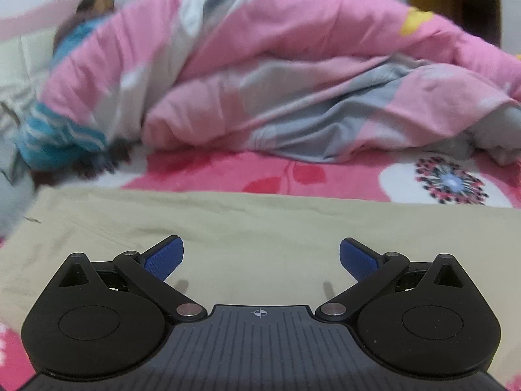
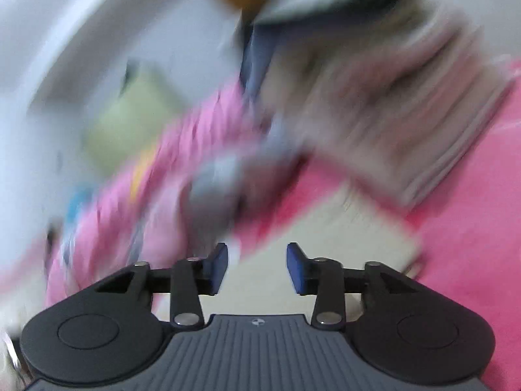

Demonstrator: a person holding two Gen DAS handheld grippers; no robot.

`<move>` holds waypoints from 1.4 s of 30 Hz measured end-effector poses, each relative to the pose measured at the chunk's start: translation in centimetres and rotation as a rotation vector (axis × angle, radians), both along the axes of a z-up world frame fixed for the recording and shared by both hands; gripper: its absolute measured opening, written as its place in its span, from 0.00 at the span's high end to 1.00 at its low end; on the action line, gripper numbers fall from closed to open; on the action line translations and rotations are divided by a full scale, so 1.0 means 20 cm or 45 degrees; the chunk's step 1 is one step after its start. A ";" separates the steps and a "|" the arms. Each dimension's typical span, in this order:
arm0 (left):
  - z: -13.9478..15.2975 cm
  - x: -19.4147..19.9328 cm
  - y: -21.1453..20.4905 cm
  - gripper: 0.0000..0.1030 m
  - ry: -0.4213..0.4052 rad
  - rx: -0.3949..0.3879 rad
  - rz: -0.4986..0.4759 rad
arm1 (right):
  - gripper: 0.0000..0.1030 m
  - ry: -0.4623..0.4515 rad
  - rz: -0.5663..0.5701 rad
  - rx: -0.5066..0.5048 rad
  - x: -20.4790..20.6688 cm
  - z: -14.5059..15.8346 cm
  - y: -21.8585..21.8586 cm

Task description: Fold clothes

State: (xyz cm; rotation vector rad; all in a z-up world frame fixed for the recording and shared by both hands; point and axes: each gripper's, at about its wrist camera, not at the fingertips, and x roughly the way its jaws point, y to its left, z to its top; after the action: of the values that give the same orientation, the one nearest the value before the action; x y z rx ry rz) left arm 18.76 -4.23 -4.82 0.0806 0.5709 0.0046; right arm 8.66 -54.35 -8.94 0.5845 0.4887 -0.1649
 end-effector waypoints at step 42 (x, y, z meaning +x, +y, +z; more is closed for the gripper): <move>1.12 -0.76 0.24 0.00 -0.259 -0.046 -0.044 | 0.60 0.085 0.172 -0.206 0.12 -0.02 0.18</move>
State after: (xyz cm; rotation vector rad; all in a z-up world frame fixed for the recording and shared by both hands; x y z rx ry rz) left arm 3.64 0.50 17.56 0.0539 0.3664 -0.0307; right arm 11.06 -50.70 -9.43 0.3874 0.5720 -0.0943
